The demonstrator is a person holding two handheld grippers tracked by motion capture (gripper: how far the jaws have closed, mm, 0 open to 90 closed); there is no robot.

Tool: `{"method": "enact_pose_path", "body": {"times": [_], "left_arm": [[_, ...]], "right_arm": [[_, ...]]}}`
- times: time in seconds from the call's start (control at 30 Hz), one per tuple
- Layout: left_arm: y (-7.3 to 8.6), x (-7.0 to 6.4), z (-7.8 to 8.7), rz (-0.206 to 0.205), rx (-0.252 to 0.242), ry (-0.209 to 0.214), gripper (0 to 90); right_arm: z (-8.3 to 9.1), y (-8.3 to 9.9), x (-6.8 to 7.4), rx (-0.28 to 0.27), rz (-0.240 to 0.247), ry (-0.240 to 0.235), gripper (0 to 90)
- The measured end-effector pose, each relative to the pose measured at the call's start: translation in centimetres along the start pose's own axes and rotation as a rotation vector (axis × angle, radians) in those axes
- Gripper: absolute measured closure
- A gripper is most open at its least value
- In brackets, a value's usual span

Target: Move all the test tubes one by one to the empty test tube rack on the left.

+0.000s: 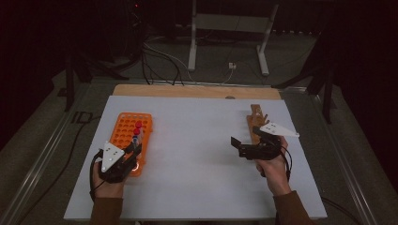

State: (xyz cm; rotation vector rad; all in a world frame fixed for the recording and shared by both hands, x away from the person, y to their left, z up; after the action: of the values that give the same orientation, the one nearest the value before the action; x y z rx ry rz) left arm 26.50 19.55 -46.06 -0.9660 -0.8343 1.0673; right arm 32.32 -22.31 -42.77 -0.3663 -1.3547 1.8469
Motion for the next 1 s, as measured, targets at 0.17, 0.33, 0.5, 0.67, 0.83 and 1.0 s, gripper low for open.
{"method": "enact_pose_path", "body": {"times": [0.17, 0.33, 0.5, 0.67, 0.83, 1.0], "left_arm": [[0.7, 0.4, 0.0, -0.008, 0.015, -0.019, 76.3], [1.1, 0.8, -0.3, 0.003, 0.019, -0.033, 76.4], [1.5, 0.8, -0.5, 0.001, 0.042, -0.025, 76.3], [2.4, 0.8, -1.0, 0.005, 0.121, -0.017, 76.3], [3.0, 0.7, -1.5, -0.008, 0.194, -0.028, 76.4], [3.1, 0.7, -1.7, 0.002, 0.219, -0.022, 76.6]], "right_arm": [[0.1, 0.0, 0.0, -0.003, 0.001, 0.002, 0.0], [0.0, 0.0, 0.1, 0.0, 0.005, -0.001, 0.0], [0.0, 0.0, 0.1, 0.001, 0.005, -0.003, 0.0], [0.0, 0.1, 0.1, 0.003, 0.005, -0.004, 0.0], [0.1, 0.0, 0.1, 0.002, 0.006, -0.006, 0.1], [0.1, 0.0, 0.1, 0.002, 0.009, -0.007, 0.0]]}}
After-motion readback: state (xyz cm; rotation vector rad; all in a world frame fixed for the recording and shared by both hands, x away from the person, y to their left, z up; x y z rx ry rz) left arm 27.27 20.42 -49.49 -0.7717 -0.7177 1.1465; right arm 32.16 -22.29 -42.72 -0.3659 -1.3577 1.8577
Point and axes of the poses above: each handheld gripper's, and its own axes: z roughly backward along the jaws, y roughly out of its underside, x roughly to its left, the point moved 2 cm from there along -z, roughly forward along the jaws, and after that the axes turned 9 degrees about -y, right-handed, at the moved point
